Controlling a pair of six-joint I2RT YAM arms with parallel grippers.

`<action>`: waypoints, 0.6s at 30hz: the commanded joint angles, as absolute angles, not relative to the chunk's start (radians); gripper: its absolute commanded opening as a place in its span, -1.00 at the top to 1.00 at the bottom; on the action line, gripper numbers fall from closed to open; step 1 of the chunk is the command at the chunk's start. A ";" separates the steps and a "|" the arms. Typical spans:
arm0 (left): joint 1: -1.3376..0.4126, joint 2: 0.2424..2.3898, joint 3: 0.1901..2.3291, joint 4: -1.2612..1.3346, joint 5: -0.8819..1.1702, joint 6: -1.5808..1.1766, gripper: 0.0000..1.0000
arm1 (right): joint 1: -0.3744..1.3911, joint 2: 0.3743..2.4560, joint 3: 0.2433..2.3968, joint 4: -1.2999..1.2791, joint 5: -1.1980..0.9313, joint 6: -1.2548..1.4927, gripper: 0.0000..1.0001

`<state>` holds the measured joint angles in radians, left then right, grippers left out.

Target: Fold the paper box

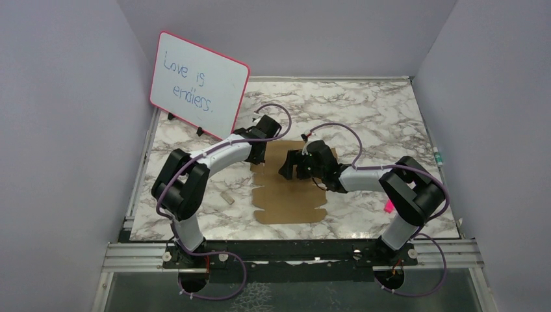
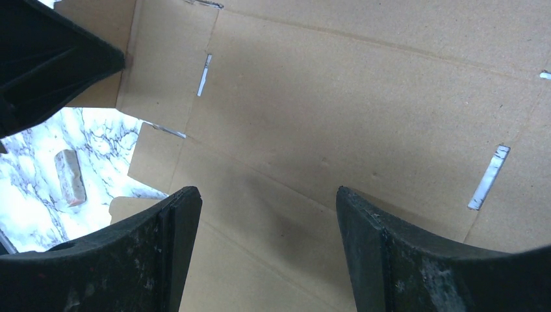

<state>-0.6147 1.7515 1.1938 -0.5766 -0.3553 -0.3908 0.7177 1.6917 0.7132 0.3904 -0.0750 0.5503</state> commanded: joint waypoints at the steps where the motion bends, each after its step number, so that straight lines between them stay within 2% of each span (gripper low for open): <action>1: -0.663 1.802 1.249 -0.635 -0.443 -0.377 0.78 | 0.720 1.701 0.676 0.321 -0.095 0.580 -0.63; 5: -0.673 1.790 1.272 -0.642 -0.441 -0.375 0.64 | 0.721 1.666 0.668 0.316 -0.092 0.576 -0.63; 9: -0.670 1.737 1.267 -0.640 -0.417 -0.372 0.61 | 0.719 1.619 0.676 0.276 -0.084 0.556 -0.64; 11: -0.658 1.705 1.257 -0.628 -0.394 -0.368 0.54 | 0.720 1.592 0.696 0.245 -0.088 0.539 -0.64; 18: -0.532 1.579 1.193 -0.516 -0.172 -0.367 0.24 | 0.682 1.515 0.733 0.188 -0.122 0.487 -0.66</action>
<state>-0.6098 1.6722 1.2289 -0.5995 -0.3325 -0.3717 0.7094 1.5631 0.6956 0.2451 -0.0807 0.5285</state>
